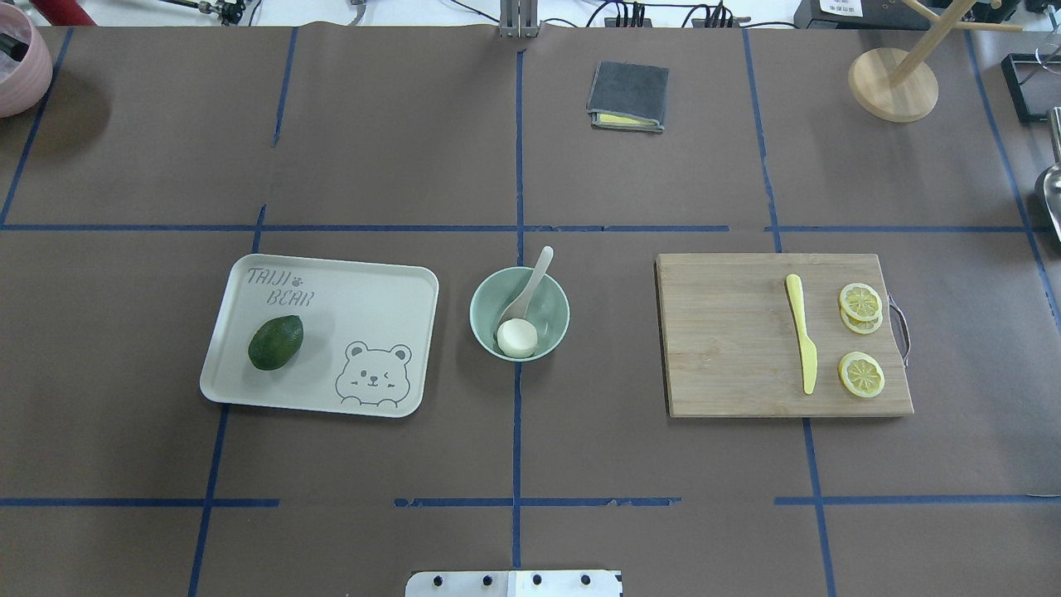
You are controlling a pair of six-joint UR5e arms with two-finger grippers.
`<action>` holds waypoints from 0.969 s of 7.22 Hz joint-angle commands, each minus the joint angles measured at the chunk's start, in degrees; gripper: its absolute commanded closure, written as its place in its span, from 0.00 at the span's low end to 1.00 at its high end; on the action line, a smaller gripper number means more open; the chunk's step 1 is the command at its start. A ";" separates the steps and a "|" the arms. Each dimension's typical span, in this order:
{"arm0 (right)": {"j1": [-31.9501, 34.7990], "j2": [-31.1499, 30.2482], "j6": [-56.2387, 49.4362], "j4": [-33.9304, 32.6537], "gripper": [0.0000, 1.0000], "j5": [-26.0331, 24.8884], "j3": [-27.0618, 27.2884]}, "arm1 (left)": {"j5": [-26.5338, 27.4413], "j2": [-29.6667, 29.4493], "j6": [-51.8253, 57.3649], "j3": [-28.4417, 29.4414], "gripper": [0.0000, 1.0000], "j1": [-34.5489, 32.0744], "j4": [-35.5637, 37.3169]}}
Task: Put spoon and bun in bowl
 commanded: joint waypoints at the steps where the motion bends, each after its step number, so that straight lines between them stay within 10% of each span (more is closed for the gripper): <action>1: 0.00 -0.01 -0.04 -0.31 0.00 -0.51 0.07 | -0.08 0.16 0.03 0.79 0.00 0.07 -0.10; 7: 0.00 -0.10 0.05 -0.58 0.00 0.37 -0.02 | -1.39 1.04 0.12 3.43 0.00 -0.11 -0.19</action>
